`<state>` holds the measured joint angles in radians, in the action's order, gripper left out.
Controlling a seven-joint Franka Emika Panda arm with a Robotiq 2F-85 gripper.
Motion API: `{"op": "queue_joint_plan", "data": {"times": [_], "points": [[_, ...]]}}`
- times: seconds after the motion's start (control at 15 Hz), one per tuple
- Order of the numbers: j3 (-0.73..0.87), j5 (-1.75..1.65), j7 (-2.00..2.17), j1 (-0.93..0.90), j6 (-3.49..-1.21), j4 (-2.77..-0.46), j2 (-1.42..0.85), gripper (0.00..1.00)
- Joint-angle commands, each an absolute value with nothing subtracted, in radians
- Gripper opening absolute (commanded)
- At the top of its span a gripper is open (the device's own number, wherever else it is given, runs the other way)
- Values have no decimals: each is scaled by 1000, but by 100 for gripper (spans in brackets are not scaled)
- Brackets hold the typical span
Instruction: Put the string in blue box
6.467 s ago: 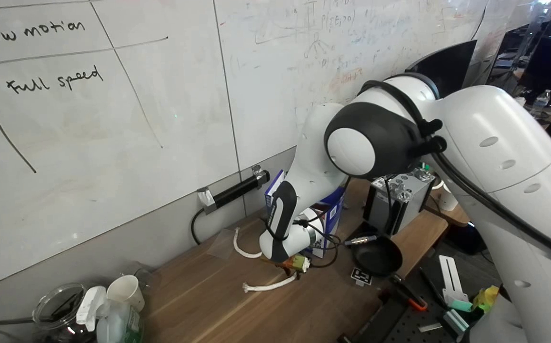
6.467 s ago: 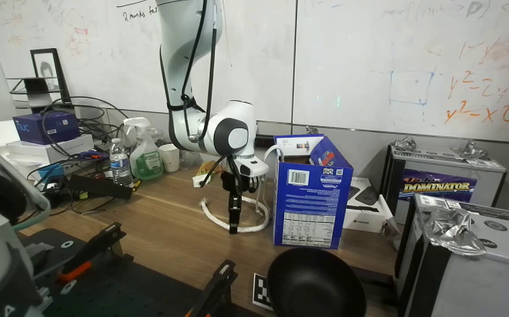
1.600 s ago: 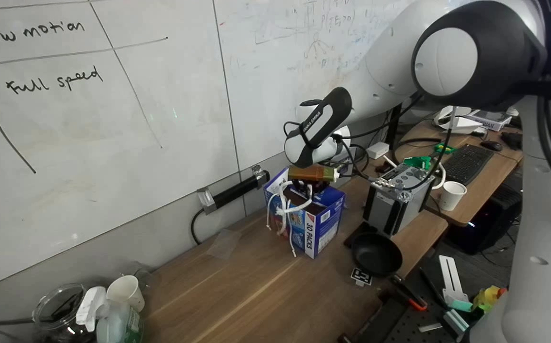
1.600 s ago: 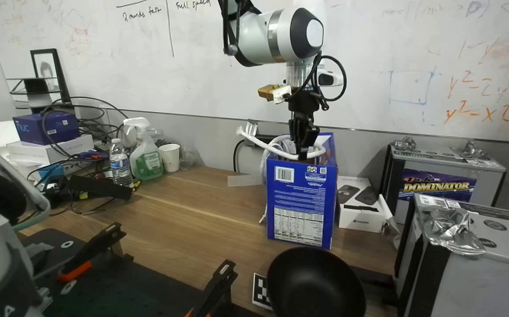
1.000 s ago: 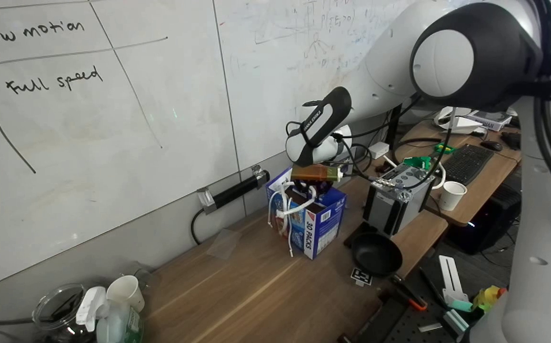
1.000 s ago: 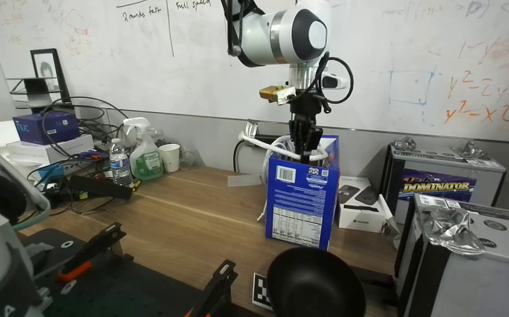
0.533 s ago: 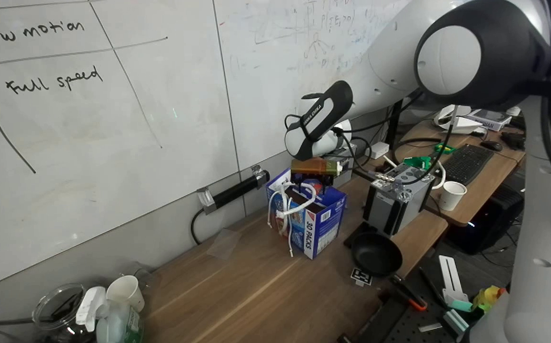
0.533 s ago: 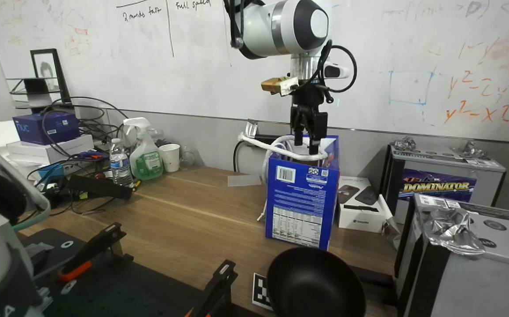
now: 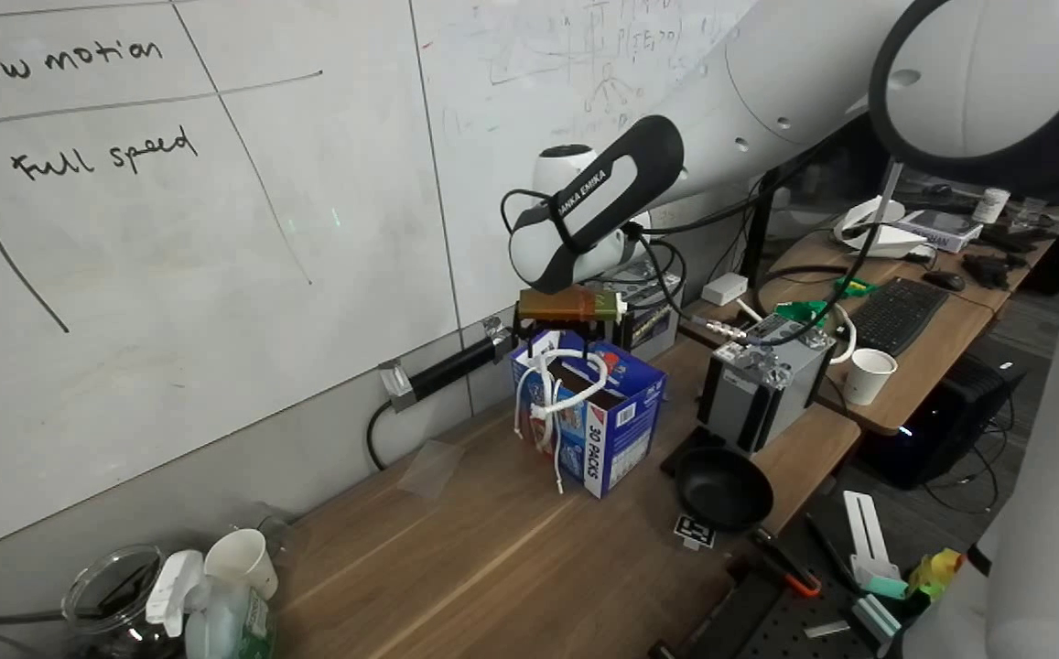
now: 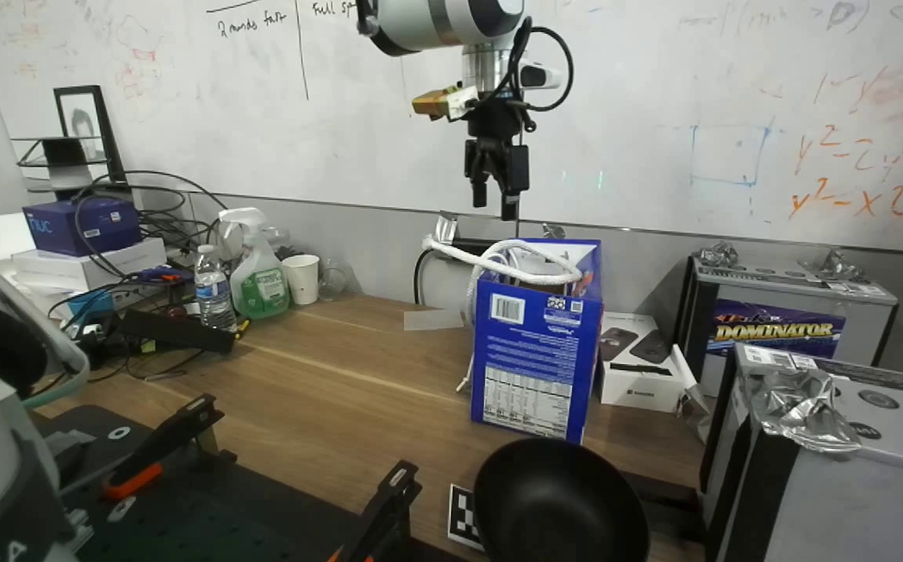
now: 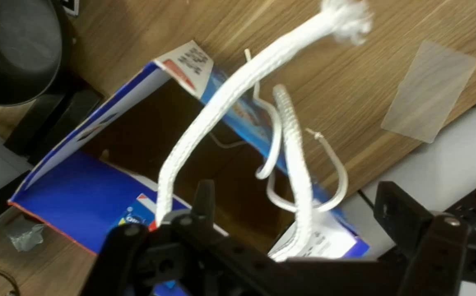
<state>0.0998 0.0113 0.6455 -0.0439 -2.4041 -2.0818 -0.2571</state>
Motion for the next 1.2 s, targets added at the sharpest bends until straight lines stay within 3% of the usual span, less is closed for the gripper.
{"op": "queue_joint_plan", "data": {"times": [0.0, 0.33, 1.13], "points": [[40, 46, 648, -84, -2360, -2128, -177, 100], [-23, 135, 708, -116, -2281, -2120, -191, 100], [56, 186, 983, -38, -2259, -2025, -334, 100]]}}
